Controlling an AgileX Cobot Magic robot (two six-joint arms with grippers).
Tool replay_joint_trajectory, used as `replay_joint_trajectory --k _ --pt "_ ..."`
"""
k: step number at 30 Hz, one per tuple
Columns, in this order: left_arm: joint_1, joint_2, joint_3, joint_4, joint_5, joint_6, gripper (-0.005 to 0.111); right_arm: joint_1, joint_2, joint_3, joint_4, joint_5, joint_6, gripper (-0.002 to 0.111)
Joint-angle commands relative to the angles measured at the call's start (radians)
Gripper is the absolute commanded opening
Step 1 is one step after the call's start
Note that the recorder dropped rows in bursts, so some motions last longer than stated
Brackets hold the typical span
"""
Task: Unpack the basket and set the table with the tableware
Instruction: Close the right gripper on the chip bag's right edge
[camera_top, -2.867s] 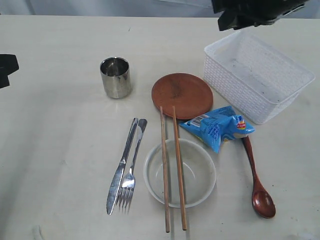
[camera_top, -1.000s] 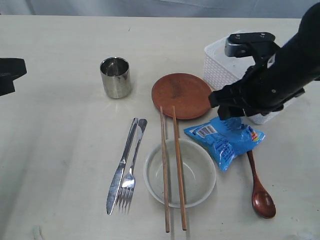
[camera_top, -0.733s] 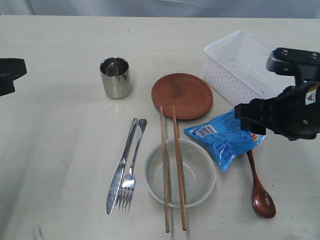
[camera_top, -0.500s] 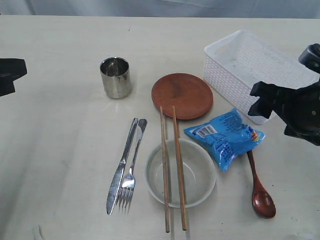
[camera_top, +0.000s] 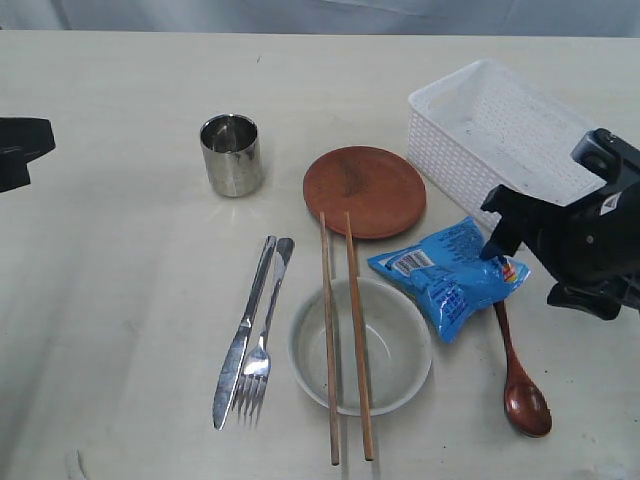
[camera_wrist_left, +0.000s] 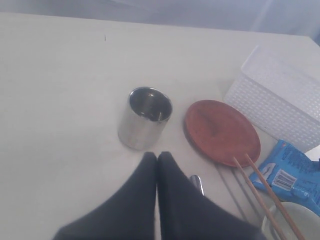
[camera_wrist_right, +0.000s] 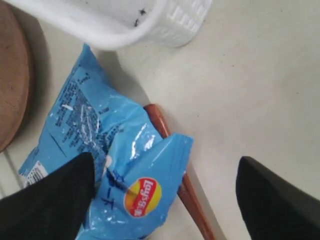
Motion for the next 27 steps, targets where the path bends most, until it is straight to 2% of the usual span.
replay_joint_trajectory --k 1,27 --pt "-0.007 -0.004 0.004 -0.006 0.005 -0.008 0.000 -0.009 0.036 0.002 0.017 -0.038 -0.011 0.074" --pt "-0.007 -0.004 0.004 -0.006 0.008 -0.003 0.000 -0.003 0.112 0.002 0.024 -0.126 -0.043 0.073"
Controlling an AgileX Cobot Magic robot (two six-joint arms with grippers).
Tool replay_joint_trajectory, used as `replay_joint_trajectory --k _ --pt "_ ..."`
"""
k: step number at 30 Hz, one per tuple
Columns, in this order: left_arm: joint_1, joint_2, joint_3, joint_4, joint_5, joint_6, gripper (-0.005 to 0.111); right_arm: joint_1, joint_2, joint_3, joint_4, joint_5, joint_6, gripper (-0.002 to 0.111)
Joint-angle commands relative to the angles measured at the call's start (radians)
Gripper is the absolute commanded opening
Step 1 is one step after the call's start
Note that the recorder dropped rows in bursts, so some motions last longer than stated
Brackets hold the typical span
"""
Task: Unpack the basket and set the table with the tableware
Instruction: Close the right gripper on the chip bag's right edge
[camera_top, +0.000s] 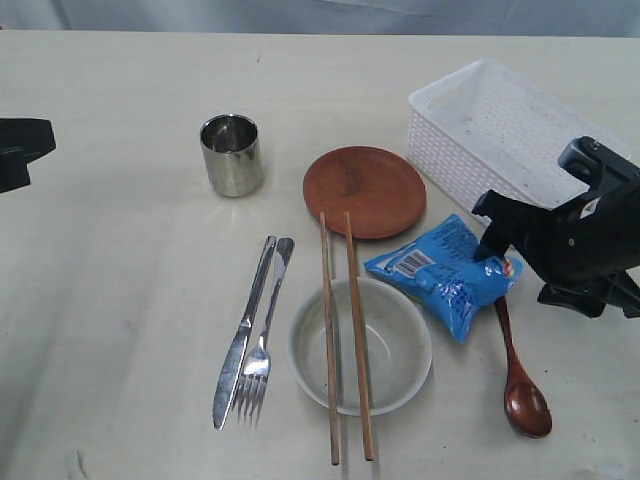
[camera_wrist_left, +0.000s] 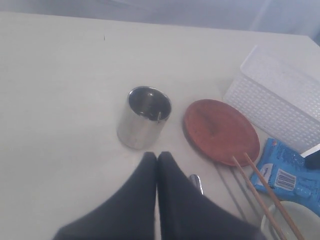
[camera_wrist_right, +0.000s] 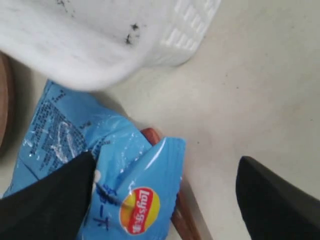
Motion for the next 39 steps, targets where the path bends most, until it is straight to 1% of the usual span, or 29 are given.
replay_joint_trajectory --k 1,11,13,14,15,17,18,21,23,24,33,39 --pt "-0.007 -0.004 0.004 -0.006 0.006 -0.002 0.000 -0.003 0.001 0.002 -0.003 -0.016 -0.007 0.073" --pt "-0.007 -0.004 0.004 -0.006 0.006 -0.008 0.000 -0.003 -0.001 0.000 -0.001 -0.001 -0.038 0.073" --pt "-0.007 -0.004 0.004 -0.006 0.006 -0.008 0.000 -0.003 -0.001 0.000 -0.001 -0.006 -0.040 0.070" --pt "-0.007 -0.004 0.004 -0.006 0.006 -0.008 0.000 -0.003 -0.001 0.000 -0.001 -0.008 -0.040 0.067" --pt "-0.007 -0.004 0.004 -0.006 0.006 -0.008 0.000 -0.003 -0.001 0.000 -0.001 -0.011 -0.040 0.061" --pt "-0.007 -0.004 0.004 -0.006 0.006 -0.008 0.000 -0.003 -0.001 0.000 -0.001 -0.012 -0.040 0.046" --pt "-0.007 -0.004 0.004 -0.006 0.006 -0.008 0.000 -0.003 -0.001 0.000 -0.001 -0.012 -0.040 0.036" --pt "-0.007 -0.004 0.004 -0.006 0.006 -0.008 0.000 -0.003 -0.001 0.000 -0.001 -0.016 -0.040 0.015" --pt "-0.007 -0.004 0.004 -0.006 0.006 -0.008 0.000 -0.003 -0.001 0.000 -0.001 -0.019 -0.040 0.003" --pt "-0.007 -0.004 0.004 -0.006 0.006 -0.008 0.000 -0.003 -0.001 0.000 -0.001 -0.019 -0.035 -0.001" --pt "-0.007 -0.004 0.004 -0.006 0.006 -0.008 0.000 -0.003 -0.005 0.000 0.012 -0.034 -0.033 0.000" --pt "-0.007 -0.004 0.004 -0.006 0.006 -0.001 0.000 -0.003 -0.070 0.000 0.019 -0.041 -0.033 0.000"
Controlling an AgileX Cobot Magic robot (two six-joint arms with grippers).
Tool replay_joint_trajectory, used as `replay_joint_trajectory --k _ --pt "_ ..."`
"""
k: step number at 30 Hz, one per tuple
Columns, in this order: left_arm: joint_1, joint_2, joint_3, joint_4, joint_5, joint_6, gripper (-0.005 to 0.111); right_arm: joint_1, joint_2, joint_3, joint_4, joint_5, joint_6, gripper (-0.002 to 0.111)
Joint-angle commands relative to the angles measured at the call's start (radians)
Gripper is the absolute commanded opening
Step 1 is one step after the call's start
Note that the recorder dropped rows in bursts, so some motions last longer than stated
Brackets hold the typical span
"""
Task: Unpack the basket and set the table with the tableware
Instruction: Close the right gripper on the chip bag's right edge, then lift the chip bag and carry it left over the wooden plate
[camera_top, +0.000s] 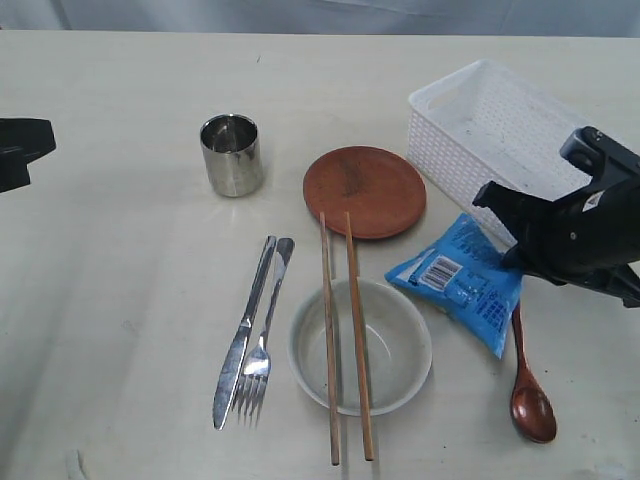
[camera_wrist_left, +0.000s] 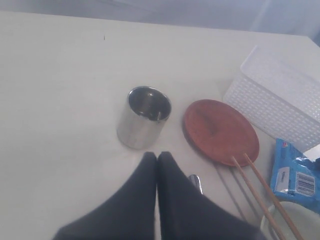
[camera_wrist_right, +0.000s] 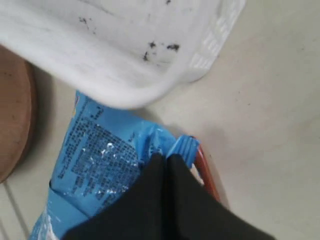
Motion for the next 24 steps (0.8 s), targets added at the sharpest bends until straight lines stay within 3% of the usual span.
replay_joint_trajectory --k 1,16,24 --pt "-0.007 -0.004 0.004 -0.006 0.004 0.004 0.000 -0.003 -0.066 0.000 0.004 -0.012 -0.002 0.000" --pt "-0.007 -0.004 0.004 -0.006 0.000 0.002 0.000 0.000 -0.164 0.000 0.116 -0.061 0.011 0.000" --pt "-0.007 -0.004 0.004 -0.006 0.000 0.002 0.000 0.093 -0.155 0.000 0.215 -0.189 0.011 0.000"
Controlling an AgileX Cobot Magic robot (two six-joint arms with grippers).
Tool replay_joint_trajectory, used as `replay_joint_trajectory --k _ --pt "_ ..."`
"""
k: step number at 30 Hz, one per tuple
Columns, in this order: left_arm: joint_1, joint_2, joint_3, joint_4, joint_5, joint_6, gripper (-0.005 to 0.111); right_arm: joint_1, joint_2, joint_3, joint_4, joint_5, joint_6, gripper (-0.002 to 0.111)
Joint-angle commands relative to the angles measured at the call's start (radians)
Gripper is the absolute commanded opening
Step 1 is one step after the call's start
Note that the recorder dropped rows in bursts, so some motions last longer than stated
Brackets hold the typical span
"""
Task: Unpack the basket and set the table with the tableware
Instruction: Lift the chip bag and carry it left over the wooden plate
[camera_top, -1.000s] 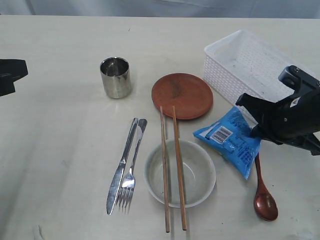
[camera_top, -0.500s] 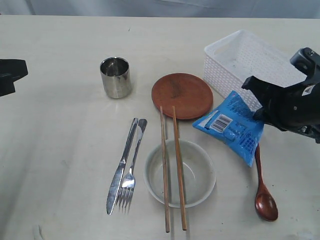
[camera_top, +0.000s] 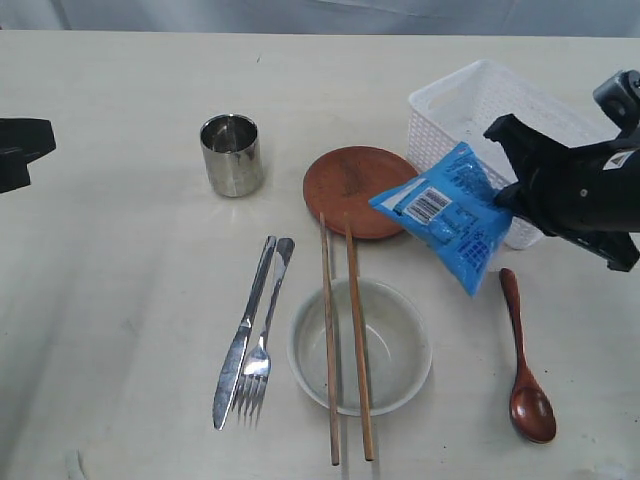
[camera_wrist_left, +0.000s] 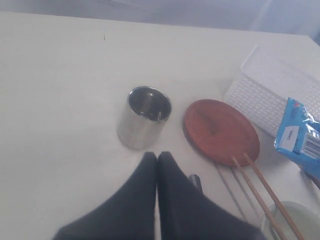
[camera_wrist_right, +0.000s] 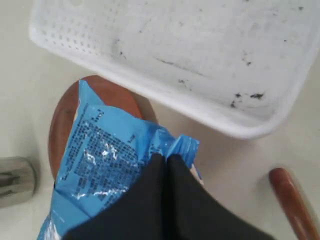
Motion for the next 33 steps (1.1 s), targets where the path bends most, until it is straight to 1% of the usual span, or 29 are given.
replay_joint_trajectory --k 1,4,8,20,26,33 --pt "-0.007 -0.004 0.004 -0.006 0.000 0.000 0.000 0.056 0.007 0.000 0.056 -0.088 0.005 0.000" --pt "-0.007 -0.004 0.004 -0.006 0.000 0.000 0.000 0.088 0.031 -0.021 0.056 -0.108 0.028 0.000" --pt "-0.007 -0.004 0.004 -0.006 0.000 0.000 0.000 0.121 0.080 -0.097 0.056 -0.108 0.039 0.000" --pt "-0.007 -0.004 0.004 -0.002 -0.008 0.010 0.000 0.120 0.284 -0.342 0.056 -0.019 0.042 0.000" --pt "-0.007 -0.004 0.004 -0.002 -0.009 0.017 0.000 0.120 0.357 -0.403 0.056 0.017 0.028 0.000" --pt "-0.007 -0.004 0.004 -0.002 -0.012 0.017 0.000 0.120 0.395 -0.407 0.056 0.004 0.024 0.000"
